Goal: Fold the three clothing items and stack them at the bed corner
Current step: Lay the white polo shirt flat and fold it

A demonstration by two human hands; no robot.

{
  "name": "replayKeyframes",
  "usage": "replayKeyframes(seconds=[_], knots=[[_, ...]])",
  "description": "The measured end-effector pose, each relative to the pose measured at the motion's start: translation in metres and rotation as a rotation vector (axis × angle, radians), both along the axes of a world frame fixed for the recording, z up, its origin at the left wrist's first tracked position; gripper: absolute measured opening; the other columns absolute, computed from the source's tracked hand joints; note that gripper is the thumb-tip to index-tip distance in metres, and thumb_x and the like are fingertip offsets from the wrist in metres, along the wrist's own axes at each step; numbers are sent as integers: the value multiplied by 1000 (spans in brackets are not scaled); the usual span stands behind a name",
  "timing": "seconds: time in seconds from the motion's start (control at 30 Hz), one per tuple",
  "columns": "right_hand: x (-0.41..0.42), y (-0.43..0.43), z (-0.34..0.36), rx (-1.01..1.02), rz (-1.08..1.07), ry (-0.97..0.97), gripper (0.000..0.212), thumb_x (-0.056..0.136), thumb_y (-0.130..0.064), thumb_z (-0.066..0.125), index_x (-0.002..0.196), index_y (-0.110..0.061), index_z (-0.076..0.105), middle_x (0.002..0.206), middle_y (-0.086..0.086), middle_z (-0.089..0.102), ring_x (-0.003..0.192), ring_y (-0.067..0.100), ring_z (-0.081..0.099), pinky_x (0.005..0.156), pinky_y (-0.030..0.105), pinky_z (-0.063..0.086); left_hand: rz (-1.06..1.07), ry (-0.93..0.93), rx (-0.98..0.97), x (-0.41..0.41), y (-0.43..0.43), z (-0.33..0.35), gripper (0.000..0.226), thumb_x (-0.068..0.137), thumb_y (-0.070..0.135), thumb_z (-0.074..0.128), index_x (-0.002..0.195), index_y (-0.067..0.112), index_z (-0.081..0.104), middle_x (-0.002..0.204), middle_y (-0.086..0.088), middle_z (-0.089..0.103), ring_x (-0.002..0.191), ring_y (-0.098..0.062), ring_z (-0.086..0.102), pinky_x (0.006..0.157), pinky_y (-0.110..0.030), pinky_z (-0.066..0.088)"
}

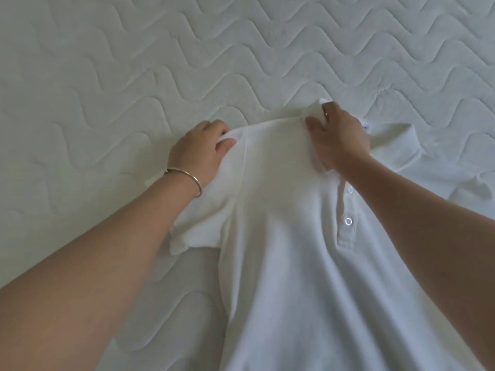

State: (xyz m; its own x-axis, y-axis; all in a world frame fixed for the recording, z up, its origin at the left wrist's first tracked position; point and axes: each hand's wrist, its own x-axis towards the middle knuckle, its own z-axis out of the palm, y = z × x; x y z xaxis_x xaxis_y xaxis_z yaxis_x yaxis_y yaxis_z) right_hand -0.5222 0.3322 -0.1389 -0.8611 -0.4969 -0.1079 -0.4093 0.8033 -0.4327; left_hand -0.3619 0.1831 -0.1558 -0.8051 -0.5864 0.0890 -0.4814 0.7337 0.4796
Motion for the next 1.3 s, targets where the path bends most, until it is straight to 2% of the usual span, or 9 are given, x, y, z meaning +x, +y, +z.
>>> replayKeyframes(seconds=[0.1,0.2,0.4,0.53,0.7,0.83,1.0,1.13,1.3], knots=[[19,15,-2,-5,36,181,52,89,-34,50,137,-17,36,137,6,43,125,28,36,99,38,27,-12,57,-97,20,3,-5,38,83,37,51,103,8,62,101,-18,58,90,-38,58,76,-46,48],[74,37,-4,-184,85,327,50,83,-36,50,128,-14,48,127,9,52,116,24,37,93,36,25,108,102,-184,66,23,-9,39,79,37,53,105,8,61,106,-17,57,94,-38,55,80,-41,42],[211,78,-13,-198,350,225,44,79,-47,52,111,-19,61,116,2,62,113,21,49,96,39,33,396,48,-27,126,44,-24,68,69,46,65,114,-3,54,122,-25,50,117,-40,44,99,-36,25],[273,104,-17,-113,476,228,63,70,-58,51,121,-21,53,134,4,51,127,22,39,104,46,24,480,55,19,113,34,-21,44,70,26,76,103,2,62,116,-22,56,116,-37,45,96,-36,25],[343,140,-27,-195,564,321,26,93,-40,37,106,-31,57,124,-4,52,117,17,51,102,43,32,333,111,67,107,21,-10,7,78,6,64,83,2,63,92,-23,60,90,-37,54,81,-35,36],[374,165,-38,-118,565,350,28,97,-31,29,108,-36,54,125,-5,51,117,17,50,101,42,32,362,130,27,105,-6,3,9,81,4,59,87,0,62,94,-25,63,89,-37,58,81,-36,39],[377,171,-35,-169,582,225,17,91,-35,46,103,-37,57,126,-6,60,124,17,48,99,38,38,201,141,39,120,18,17,30,80,4,59,110,-1,58,121,-25,49,109,-34,51,97,-28,32],[373,185,-18,-173,622,105,31,97,-38,32,122,-33,50,133,-1,55,127,15,46,104,35,35,-88,201,63,187,105,21,37,86,25,49,112,0,57,114,-24,57,111,-27,46,99,-31,32],[358,250,-6,21,548,66,68,79,-60,49,139,-31,36,143,0,42,135,16,33,106,45,24,-294,-80,276,299,221,10,61,89,62,32,132,18,37,137,-12,43,126,-18,37,106,-22,24]])
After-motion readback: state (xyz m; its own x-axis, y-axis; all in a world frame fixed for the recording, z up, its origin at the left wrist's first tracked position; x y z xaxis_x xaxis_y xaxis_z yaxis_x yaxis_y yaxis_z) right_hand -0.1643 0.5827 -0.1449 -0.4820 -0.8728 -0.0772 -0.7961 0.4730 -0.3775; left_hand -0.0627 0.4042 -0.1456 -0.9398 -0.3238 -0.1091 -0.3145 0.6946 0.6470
